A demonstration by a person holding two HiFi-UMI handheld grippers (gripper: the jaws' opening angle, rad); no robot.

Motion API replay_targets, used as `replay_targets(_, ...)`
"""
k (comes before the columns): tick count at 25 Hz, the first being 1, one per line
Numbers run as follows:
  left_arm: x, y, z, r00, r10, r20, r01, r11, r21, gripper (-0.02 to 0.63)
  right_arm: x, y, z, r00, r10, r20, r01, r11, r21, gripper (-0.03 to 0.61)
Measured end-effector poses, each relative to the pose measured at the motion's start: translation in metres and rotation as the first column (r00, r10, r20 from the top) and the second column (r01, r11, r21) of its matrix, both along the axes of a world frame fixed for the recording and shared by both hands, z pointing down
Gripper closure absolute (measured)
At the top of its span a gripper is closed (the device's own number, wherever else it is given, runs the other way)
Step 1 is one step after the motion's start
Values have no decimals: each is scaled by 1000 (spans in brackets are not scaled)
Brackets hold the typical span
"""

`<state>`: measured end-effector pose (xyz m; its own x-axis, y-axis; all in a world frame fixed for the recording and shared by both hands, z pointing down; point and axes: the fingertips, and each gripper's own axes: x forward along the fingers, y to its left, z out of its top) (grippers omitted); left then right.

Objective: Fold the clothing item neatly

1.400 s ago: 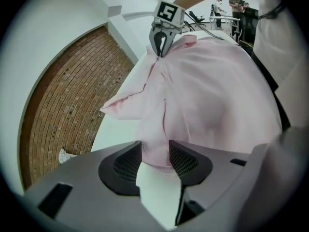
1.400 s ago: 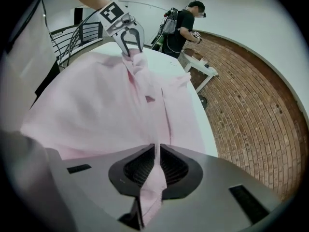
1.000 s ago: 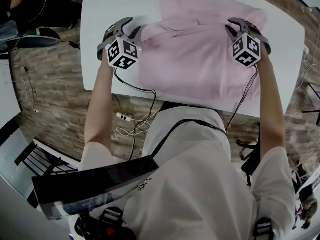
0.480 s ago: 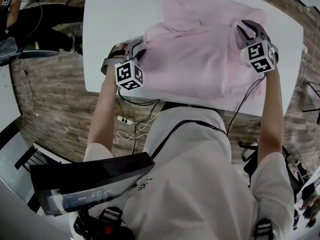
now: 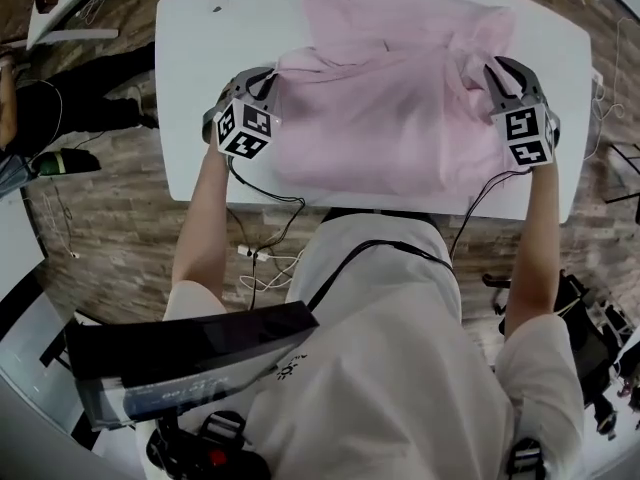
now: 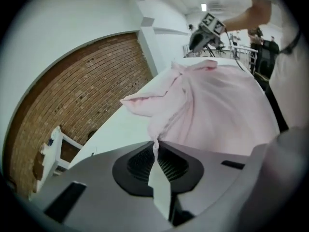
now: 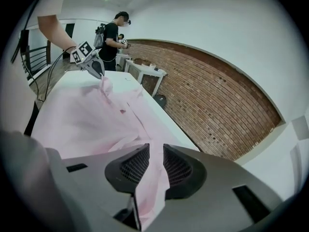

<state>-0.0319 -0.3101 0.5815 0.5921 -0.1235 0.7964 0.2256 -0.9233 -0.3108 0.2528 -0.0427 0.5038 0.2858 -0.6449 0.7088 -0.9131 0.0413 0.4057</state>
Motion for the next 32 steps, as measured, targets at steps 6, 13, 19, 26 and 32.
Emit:
replay_targets(6, 21, -41, 14, 959, -277, 65, 282, 898, -338, 594, 1, 58, 15, 994, 109, 19, -108, 992, -60, 488)
replay_targets(13, 22, -48, 34, 919, -356, 167, 393, 855, -339, 492, 0, 114, 33, 981, 188, 45, -183, 978, -103, 486)
replay_targets(19, 11, -73, 24, 896, -427, 121, 443, 873, -205, 377, -24, 125, 49, 986, 97, 137, -79, 988, -132, 486)
replay_targets(26, 15, -62, -29, 890, -456, -26, 443, 876, -191, 379, -55, 118, 61, 958, -252, 135, 280, 924, -259, 449)
replay_targets(32, 50, 55, -63, 964, -248, -91, 212, 933, -291, 520, -63, 109, 68, 871, -445, 211, 491, 809, -323, 449)
